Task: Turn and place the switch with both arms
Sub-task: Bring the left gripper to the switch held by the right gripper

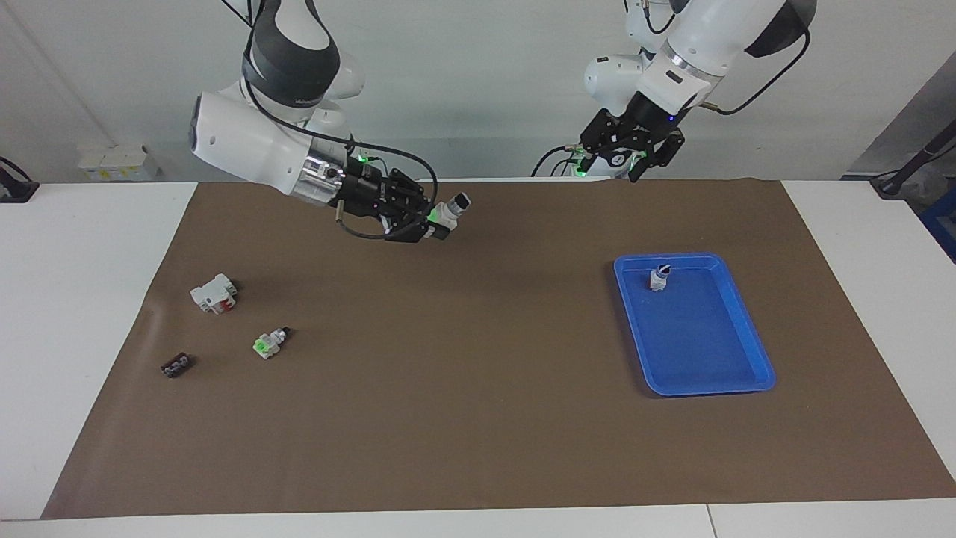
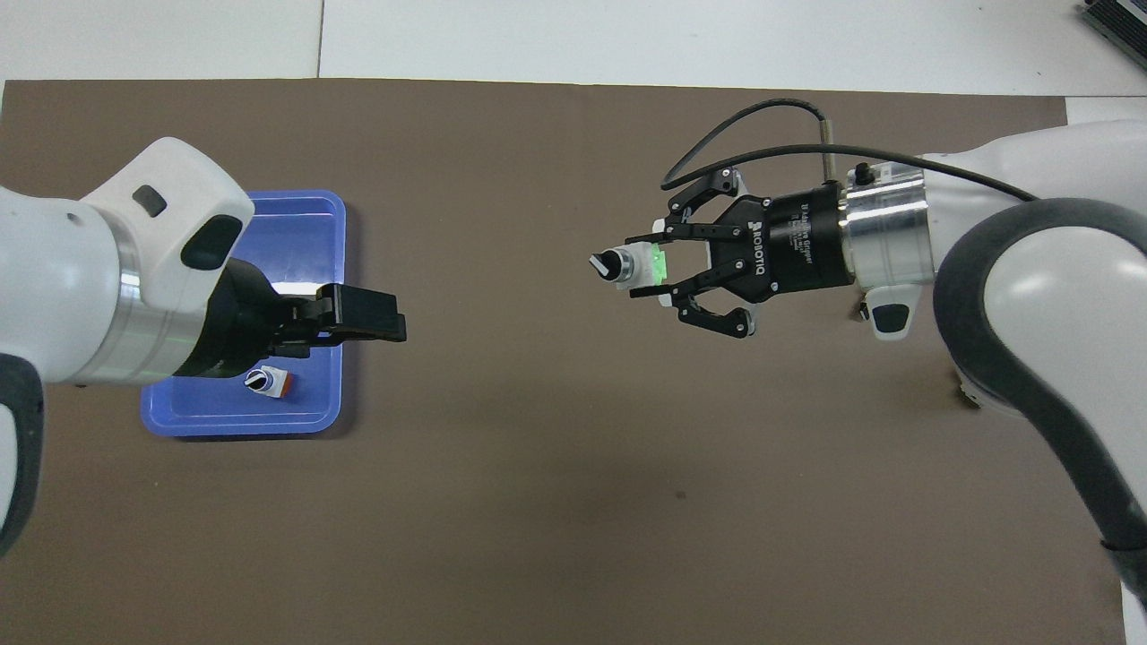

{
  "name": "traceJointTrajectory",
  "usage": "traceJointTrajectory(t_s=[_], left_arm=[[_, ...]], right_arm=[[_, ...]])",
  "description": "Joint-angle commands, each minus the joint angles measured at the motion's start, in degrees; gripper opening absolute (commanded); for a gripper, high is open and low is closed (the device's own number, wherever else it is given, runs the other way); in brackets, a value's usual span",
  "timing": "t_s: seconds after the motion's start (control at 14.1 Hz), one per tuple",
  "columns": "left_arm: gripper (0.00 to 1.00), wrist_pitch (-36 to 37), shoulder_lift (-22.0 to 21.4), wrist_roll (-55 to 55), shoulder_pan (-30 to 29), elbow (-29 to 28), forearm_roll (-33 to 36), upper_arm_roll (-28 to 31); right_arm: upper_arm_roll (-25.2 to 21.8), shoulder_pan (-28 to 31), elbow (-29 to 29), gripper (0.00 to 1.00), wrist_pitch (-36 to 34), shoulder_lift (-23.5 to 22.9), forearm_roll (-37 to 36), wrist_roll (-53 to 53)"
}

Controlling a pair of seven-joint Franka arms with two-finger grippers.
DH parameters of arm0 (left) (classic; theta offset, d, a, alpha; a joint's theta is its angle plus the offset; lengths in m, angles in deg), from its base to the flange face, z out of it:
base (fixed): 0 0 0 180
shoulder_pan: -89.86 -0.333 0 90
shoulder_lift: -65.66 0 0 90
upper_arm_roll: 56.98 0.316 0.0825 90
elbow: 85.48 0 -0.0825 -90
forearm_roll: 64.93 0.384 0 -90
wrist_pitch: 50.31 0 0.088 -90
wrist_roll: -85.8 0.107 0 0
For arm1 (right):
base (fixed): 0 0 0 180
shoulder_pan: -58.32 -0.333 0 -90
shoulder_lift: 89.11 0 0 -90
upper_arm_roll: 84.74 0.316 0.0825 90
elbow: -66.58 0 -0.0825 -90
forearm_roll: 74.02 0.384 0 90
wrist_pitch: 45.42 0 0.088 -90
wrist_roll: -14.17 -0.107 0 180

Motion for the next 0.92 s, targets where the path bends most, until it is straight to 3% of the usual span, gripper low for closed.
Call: traceJointTrajectory(t_s=[0.0,0.21,0.5,0.85], left_arm=[[1.0,-7.1,-1.2,-10.3,2.0,-2.7,-5.6,-1.0],[0.97,-11.3,-1.2,-17.4,3.5,-3.8,-9.7,-1.1],[0.7,-16.6,-0.5,-23.2,4.5,-3.9,-13.5,-1.9],[0.66,-24.0,1.1,-31.8,5.7,-5.1,-13.5,-2.8]], right_arm=[[0.2,-1.5,-3.1,0.0,2.2,1.6,3.2,-0.8],[0.2,-3.1,-4.1,0.0,3.4,2.1,3.2,-1.3],[0.2,-3.9,-4.2,0.0,4.0,2.2,3.1,-1.2],[0.2,-4.0,-4.2,0.0,4.4,2.2,3.0,-1.2]])
